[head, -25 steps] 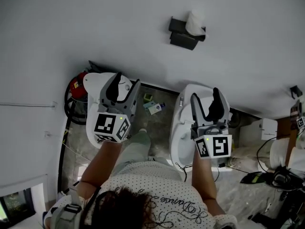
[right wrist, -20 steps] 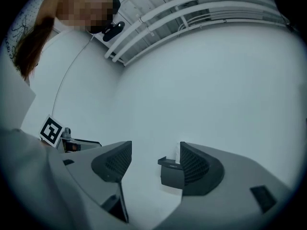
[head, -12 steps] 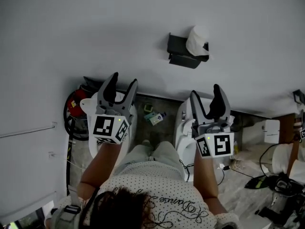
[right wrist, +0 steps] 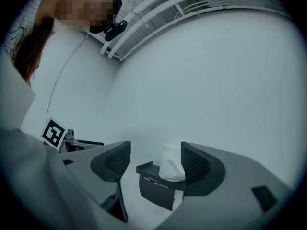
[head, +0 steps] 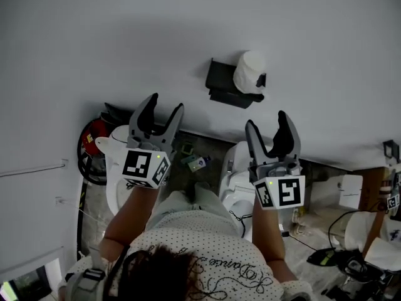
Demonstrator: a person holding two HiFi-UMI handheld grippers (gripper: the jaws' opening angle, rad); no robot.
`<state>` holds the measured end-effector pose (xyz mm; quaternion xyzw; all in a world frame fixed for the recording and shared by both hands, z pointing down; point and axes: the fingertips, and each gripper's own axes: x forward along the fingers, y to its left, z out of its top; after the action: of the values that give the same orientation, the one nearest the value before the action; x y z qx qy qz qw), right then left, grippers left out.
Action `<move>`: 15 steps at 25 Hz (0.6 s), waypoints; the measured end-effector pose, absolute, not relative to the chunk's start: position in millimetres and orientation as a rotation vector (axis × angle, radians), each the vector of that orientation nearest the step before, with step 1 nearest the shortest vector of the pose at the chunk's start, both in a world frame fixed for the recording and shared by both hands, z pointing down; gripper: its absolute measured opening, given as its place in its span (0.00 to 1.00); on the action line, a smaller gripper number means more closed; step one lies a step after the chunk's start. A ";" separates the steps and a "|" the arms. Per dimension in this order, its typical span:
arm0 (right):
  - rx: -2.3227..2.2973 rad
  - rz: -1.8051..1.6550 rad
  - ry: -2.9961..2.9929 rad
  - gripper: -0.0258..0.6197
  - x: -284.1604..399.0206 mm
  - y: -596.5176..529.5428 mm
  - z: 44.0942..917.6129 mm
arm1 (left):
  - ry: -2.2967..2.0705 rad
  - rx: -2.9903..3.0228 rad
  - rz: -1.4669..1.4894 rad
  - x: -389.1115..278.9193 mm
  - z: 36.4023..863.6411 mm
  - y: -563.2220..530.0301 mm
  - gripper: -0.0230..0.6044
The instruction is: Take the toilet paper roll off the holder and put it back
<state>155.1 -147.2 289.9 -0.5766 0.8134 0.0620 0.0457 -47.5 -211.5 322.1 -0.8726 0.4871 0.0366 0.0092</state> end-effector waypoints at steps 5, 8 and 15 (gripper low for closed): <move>-1.726 0.191 2.492 0.54 170.0 -165.3 286.9 | 1.545 -2.707 0.126 -32.4 319.2 -221.3 0.44; -1.718 0.188 2.495 0.56 170.0 -169.1 285.0 | 1.549 -2.710 0.134 -28.7 316.7 -224.4 0.44; -1.755 0.161 2.470 0.57 166.3 -176.1 288.1 | 1.487 -2.714 0.065 -25.0 319.9 -233.4 0.44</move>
<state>166.3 -176.1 288.1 -0.5775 0.8129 0.0531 0.0537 -25.0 -233.4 319.9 -0.8765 0.4803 0.0211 0.0230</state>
